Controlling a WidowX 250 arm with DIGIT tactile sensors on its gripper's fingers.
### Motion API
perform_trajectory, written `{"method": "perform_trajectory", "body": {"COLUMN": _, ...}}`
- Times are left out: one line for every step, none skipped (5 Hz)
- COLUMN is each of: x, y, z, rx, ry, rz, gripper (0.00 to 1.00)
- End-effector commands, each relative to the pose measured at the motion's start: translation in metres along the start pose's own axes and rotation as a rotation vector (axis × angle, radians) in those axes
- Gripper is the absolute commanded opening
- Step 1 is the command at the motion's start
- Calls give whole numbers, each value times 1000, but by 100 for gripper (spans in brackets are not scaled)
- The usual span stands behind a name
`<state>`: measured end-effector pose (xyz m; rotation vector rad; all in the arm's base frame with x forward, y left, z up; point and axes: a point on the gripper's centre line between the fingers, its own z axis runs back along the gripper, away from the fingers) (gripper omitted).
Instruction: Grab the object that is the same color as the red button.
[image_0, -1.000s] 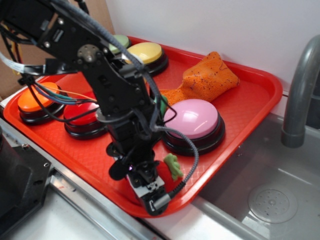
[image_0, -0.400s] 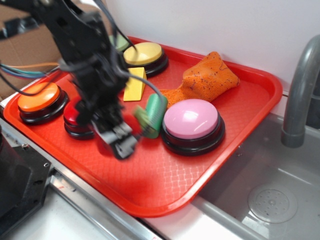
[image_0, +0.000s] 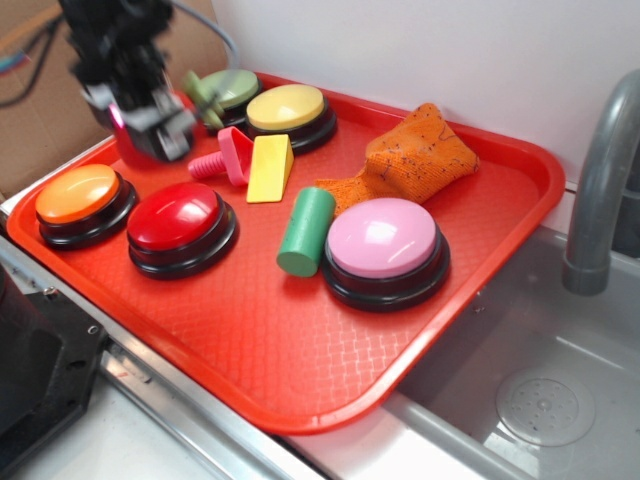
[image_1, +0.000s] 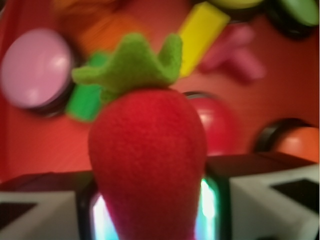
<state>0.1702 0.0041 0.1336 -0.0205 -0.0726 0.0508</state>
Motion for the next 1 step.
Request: {"method": "perform_trajectory", "body": {"x": 7, "y": 44, "z": 23, "rx": 78, "ry": -23, "rz": 113, "gripper": 0}}
